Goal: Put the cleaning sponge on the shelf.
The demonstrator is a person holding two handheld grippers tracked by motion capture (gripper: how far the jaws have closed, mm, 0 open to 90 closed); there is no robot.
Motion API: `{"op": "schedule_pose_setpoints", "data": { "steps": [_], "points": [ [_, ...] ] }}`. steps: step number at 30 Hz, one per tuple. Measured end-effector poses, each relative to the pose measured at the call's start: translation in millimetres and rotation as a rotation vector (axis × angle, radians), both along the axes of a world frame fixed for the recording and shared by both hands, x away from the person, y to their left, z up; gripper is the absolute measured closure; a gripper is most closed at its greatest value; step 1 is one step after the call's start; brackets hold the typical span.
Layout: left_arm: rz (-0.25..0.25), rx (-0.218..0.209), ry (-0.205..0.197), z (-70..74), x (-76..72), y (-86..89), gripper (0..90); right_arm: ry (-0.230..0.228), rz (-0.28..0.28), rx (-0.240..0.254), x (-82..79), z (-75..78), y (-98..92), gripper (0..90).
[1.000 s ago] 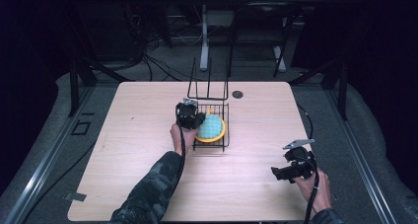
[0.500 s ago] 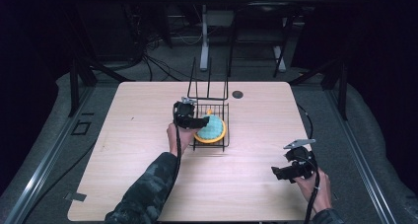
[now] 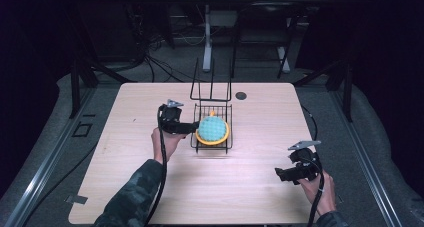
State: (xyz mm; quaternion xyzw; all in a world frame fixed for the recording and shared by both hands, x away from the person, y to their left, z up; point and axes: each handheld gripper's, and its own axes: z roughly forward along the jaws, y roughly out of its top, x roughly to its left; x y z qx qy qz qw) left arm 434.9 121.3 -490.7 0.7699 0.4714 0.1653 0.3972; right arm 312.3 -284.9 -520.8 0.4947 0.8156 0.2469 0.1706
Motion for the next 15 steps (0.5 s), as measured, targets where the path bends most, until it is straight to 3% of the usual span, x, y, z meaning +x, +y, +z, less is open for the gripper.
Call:
{"op": "schedule_pose_setpoints", "data": {
  "steps": [5,10,15],
  "points": [
    [-0.006,0.007,-0.001,9.2,-13.1,14.2,9.5,-0.006,-0.002,0.003,-0.5,0.6,0.1,5.1],
    [-0.024,0.035,-0.014,19.6,-28.3,22.2,4.9,-0.01,-0.004,-0.003,0.2,-0.5,-0.9,5.0],
    [-0.038,0.061,-0.002,23.4,-43.6,33.5,2.1,-0.012,-0.002,-0.009,-0.8,1.3,-0.1,5.0]
  ]
}}
